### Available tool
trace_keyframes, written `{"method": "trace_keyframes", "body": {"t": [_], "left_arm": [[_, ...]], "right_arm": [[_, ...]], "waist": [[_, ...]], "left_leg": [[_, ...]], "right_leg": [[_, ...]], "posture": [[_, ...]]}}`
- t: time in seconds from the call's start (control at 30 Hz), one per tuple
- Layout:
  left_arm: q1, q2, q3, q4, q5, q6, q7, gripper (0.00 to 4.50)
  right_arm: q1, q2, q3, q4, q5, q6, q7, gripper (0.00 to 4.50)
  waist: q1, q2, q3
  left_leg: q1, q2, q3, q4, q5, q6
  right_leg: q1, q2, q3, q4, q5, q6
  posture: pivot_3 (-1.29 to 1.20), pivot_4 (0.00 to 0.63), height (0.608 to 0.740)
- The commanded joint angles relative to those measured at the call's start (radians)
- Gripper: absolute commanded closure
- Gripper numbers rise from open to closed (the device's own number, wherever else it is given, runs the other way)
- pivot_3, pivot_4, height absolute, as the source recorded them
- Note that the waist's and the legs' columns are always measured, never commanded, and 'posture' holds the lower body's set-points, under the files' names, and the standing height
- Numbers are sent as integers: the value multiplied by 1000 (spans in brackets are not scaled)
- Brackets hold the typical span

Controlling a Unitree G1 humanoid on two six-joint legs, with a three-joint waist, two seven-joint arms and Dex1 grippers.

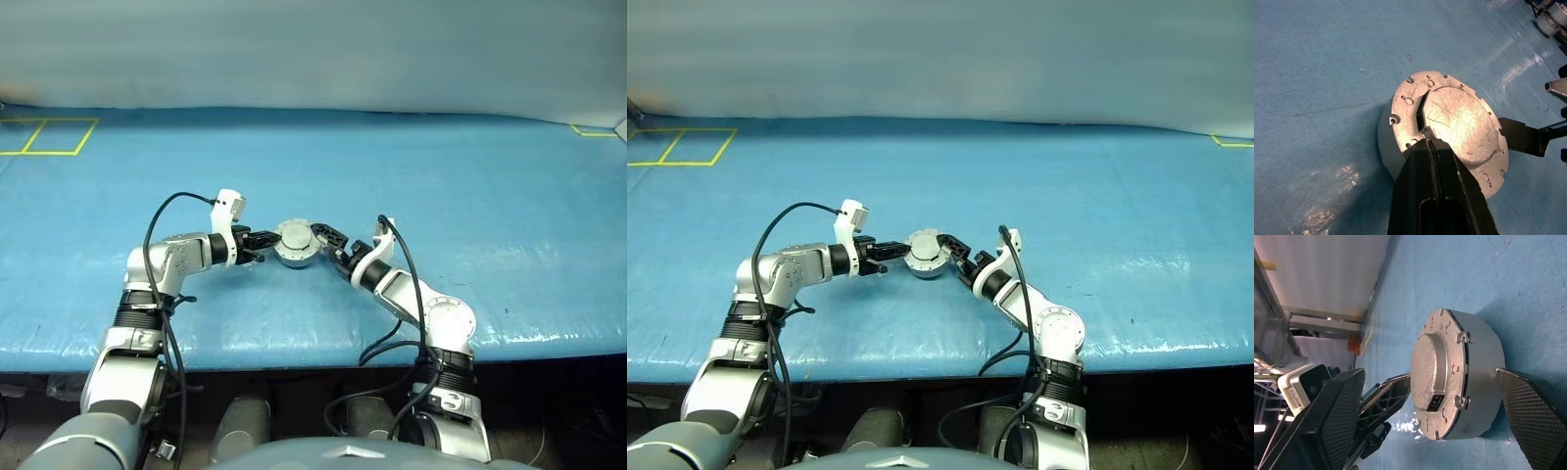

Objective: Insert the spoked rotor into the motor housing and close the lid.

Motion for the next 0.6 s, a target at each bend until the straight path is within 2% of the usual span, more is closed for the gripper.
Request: {"method": "trace_keyframes", "body": {"t": [0.03,0.57,0.6], "left_arm": [[26,-6,-34,26,28,19,13,4500],[31,-2,-32,15,27,21,11,4500],[32,-2,-32,14,27,21,11,4500]], "right_arm": [[61,181,73,5,42,-24,-5,18],[107,143,117,87,27,-39,-4,18],[110,145,112,90,29,-42,-4,193]], "waist": [[-1,0,0],[-3,0,0],[-3,0,0]], "left_leg": [[0,0,0,0,0,0],[0,0,0,0,0,0],[0,0,0,0,0,0]], "right_leg": [[0,0,0,0,0,0],[0,0,0,-1,0,0],[0,0,0,-1,0,0]], "posture": [[0,150,740],[0,150,740],[0,150,740]]}}
